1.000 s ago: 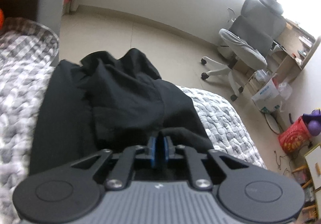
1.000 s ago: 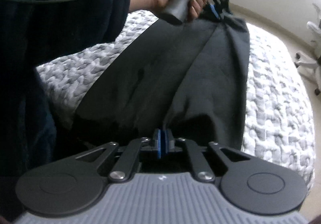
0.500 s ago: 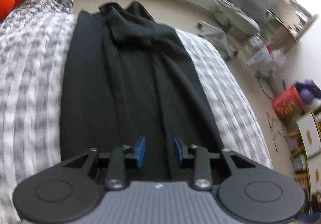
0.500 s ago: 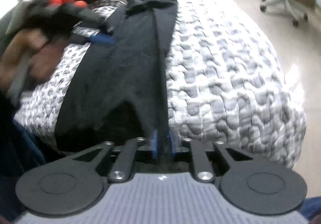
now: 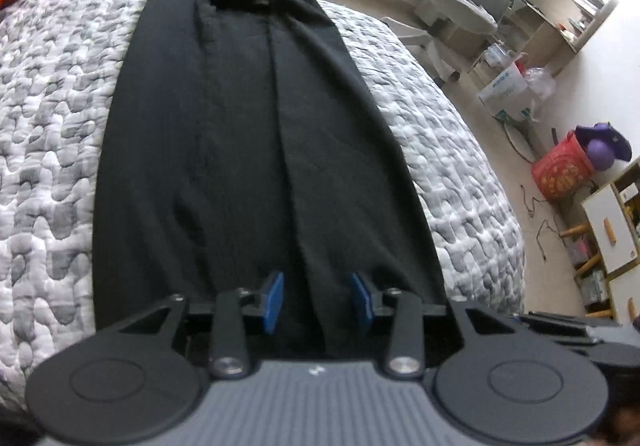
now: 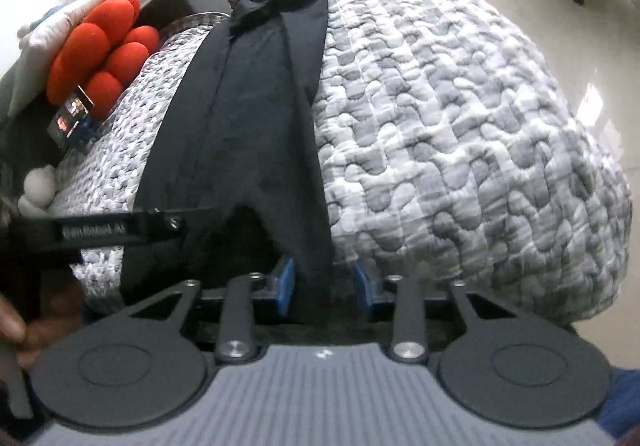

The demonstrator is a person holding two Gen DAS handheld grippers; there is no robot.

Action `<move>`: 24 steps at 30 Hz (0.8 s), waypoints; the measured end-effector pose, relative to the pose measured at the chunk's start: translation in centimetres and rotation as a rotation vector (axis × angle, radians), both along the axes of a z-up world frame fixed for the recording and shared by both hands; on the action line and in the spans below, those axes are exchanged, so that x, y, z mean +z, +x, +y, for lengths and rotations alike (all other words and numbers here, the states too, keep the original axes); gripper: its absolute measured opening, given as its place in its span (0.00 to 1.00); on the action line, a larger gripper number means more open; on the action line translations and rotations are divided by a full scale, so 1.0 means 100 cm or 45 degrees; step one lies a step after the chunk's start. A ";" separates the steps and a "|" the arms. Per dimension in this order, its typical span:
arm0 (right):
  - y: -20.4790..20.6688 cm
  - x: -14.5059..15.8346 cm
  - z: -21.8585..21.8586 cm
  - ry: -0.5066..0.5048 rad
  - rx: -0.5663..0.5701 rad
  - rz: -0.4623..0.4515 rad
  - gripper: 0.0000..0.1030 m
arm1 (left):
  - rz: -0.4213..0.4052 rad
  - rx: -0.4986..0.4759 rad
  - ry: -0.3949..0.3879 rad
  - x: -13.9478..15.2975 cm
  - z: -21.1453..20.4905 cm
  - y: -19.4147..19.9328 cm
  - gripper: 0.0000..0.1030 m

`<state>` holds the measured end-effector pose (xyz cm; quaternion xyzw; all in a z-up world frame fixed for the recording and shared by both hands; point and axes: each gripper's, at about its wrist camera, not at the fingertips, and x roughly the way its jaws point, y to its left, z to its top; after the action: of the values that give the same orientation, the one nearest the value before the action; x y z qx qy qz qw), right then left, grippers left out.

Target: Fold clothes

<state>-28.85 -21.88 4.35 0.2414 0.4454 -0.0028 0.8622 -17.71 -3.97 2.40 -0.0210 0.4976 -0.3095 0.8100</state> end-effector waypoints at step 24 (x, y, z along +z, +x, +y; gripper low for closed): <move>-0.017 0.019 -0.013 -0.071 -0.042 0.005 0.15 | 0.077 -0.142 -0.015 0.011 0.004 -0.028 0.04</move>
<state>-30.57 -23.18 6.21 0.2245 0.4427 -0.0300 0.8676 -20.52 -3.61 3.45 -0.0072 0.5203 -0.3564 0.7760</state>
